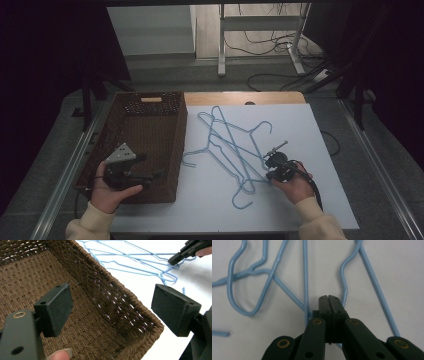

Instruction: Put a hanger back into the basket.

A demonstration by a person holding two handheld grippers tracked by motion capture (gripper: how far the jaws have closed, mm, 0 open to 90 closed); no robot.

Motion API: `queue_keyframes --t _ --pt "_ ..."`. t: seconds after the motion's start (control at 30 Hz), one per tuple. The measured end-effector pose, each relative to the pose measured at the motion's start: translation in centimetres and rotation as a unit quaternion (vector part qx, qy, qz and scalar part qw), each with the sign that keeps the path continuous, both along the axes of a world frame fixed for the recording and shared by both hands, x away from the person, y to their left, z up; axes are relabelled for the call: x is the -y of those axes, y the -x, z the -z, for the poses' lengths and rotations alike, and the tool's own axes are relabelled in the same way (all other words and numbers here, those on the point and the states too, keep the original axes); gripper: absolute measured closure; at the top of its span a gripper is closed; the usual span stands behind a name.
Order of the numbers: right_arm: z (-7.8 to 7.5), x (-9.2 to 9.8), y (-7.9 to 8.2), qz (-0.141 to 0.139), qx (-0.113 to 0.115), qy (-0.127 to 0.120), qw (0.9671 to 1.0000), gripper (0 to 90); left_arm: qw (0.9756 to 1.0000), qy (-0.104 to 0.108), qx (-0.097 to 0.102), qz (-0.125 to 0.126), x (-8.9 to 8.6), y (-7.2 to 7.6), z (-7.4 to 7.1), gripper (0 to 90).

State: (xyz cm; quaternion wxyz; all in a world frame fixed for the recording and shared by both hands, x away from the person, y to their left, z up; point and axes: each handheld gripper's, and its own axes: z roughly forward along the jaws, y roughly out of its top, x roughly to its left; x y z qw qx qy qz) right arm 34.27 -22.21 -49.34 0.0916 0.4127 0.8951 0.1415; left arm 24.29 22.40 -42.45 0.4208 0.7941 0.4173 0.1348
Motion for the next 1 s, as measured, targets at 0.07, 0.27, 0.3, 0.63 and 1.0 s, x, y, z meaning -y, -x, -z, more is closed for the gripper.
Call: queue_keyframes --t 0.07,0.27,0.3,0.63,1.0 --pt "0.0 0.1 0.2 0.004 0.002 0.006 1.0 89.9 1.0 -0.001 0.0 0.0 0.0 0.0 0.0 17.3" --pt "-0.5 1.1 1.0 0.014 0.012 0.019 0.9996 89.9 1.0 -0.001 0.003 0.002 0.1 0.0 -0.2 17.3" --pt "-0.5 1.5 1.2 0.019 0.012 0.019 0.9996 89.9 1.0 -0.001 0.003 0.002 0.1 0.0 -0.2 17.3" --pt "-0.3 2.8 2.6 0.024 -0.01 0.021 0.9994 89.9 1.0 -0.001 0.006 0.006 0.3 -0.2 -0.4 17.3" --pt "-0.5 5.3 4.6 0.049 -0.023 0.016 0.9984 89.9 1.0 -0.001 0.006 0.007 0.3 -0.3 -0.4 17.3"
